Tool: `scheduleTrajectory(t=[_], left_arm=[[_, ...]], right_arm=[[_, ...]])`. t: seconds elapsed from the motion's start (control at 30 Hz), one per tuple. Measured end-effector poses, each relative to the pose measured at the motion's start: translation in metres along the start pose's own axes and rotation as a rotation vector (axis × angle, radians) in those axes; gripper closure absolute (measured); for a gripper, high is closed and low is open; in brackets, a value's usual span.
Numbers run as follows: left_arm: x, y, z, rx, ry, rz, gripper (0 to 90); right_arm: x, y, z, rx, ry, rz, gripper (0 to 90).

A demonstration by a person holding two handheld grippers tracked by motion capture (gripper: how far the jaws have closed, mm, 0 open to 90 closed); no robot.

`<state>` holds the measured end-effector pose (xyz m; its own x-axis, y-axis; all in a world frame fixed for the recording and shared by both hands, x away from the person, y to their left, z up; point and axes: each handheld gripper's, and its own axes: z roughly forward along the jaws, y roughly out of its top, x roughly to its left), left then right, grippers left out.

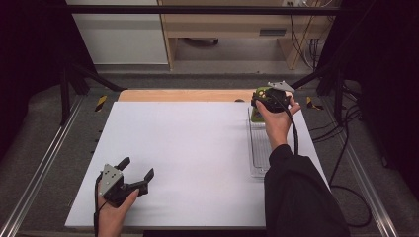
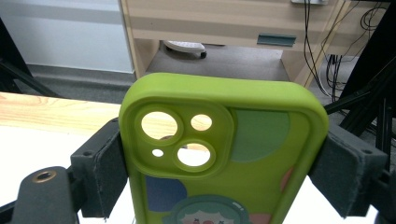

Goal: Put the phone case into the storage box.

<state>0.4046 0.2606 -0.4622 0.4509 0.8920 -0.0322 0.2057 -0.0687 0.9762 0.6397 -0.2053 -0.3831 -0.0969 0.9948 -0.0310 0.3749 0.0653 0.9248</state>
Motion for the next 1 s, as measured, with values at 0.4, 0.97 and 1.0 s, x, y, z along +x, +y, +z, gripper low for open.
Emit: scheduleTrajectory(t=[0.4,0.97,1.0], left_arm=[[-0.001,0.0,0.001,0.004,-0.001,0.005,4.1],[-0.002,0.0,0.0,0.005,-0.005,0.01,4.1],[-0.002,0.0,0.001,0.005,-0.006,0.008,4.1]], right_arm=[[0.001,-0.005,0.004,0.013,-0.002,0.004,15.6],[0.007,-0.013,0.01,0.033,-0.018,-0.019,15.6],[0.007,-0.013,0.01,0.033,-0.019,-0.021,15.5]])
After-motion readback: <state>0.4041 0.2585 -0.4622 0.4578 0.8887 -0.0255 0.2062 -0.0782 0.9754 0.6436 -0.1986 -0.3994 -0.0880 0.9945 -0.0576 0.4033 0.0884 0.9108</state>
